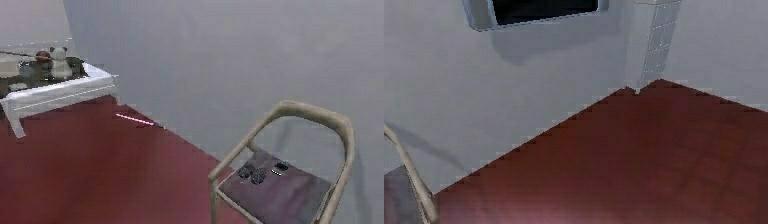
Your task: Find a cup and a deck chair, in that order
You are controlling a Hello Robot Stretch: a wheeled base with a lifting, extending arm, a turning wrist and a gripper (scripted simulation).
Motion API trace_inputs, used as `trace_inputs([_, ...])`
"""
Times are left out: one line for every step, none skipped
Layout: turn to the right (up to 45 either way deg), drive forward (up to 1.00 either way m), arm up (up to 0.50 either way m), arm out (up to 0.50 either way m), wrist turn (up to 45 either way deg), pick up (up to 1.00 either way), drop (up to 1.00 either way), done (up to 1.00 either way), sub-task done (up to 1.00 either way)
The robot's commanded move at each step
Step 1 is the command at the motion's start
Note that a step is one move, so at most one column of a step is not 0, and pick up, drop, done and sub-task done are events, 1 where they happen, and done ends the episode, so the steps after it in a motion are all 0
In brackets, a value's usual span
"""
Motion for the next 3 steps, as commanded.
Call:
trace_inputs([-33.0, 0.0, 0.0, 0.0, 0.0, 0.0, 0.0, 0.0, 0.0])
trace_inputs([0.0, 0.25, 0.0, 0.0, 0.0, 0.0, 0.0, 0.0, 0.0])
trace_inputs([-45.0, 0.0, 0.0, 0.0, 0.0, 0.0, 0.0, 0.0, 0.0])
